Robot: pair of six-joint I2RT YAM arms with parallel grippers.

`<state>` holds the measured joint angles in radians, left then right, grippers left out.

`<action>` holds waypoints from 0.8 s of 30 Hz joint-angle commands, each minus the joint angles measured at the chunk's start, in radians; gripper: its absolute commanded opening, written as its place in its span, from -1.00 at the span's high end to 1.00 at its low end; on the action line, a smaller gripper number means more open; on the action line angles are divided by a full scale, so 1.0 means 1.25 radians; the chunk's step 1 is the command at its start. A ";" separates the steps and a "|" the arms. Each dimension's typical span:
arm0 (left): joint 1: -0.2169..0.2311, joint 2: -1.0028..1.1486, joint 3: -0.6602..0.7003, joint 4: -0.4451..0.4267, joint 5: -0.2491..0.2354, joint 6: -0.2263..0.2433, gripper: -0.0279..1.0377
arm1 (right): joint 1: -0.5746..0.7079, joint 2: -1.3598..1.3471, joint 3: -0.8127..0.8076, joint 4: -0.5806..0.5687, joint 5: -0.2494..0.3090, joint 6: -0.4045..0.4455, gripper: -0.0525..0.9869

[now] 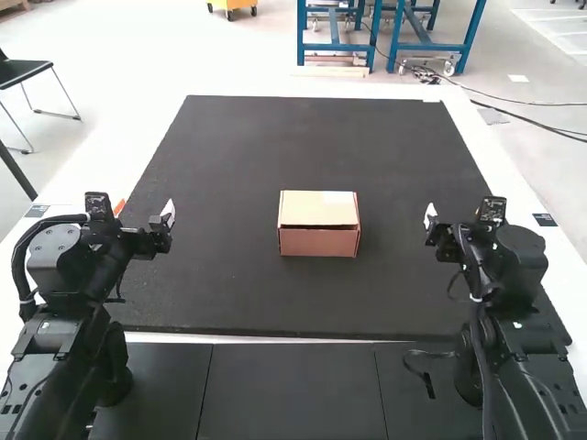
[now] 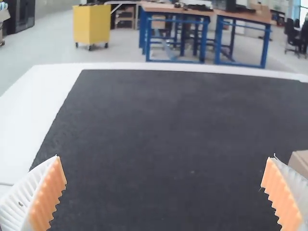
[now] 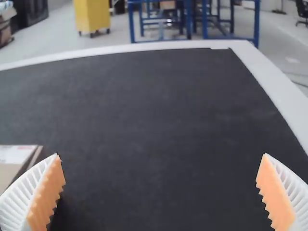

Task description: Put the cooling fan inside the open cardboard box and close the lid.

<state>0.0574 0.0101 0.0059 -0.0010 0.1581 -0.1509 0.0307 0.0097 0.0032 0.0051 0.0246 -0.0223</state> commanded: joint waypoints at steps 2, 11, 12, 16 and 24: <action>0.011 -0.009 -0.005 0.003 0.006 0.009 -0.86 | -0.043 -0.007 -0.003 0.000 -0.030 -0.026 -0.85; 0.015 -0.009 -0.005 -0.003 0.006 0.037 -0.86 | -0.063 -0.008 -0.003 -0.005 -0.039 -0.031 -0.85; 0.015 -0.009 -0.005 -0.003 0.006 0.042 -0.86 | -0.063 -0.008 -0.003 -0.007 -0.044 -0.031 -0.85; 0.024 -0.009 -0.005 -0.003 0.005 0.035 -0.86 | -0.064 -0.008 -0.004 -0.007 -0.044 -0.034 -0.85; 0.025 -0.009 -0.005 -0.005 0.005 0.029 -0.86 | -0.064 -0.008 -0.003 -0.007 -0.044 -0.035 -0.85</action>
<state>0.0784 0.0101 0.0059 -0.0116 0.1581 -0.1207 -0.0368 0.0097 0.0032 0.0013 -0.0113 -0.0540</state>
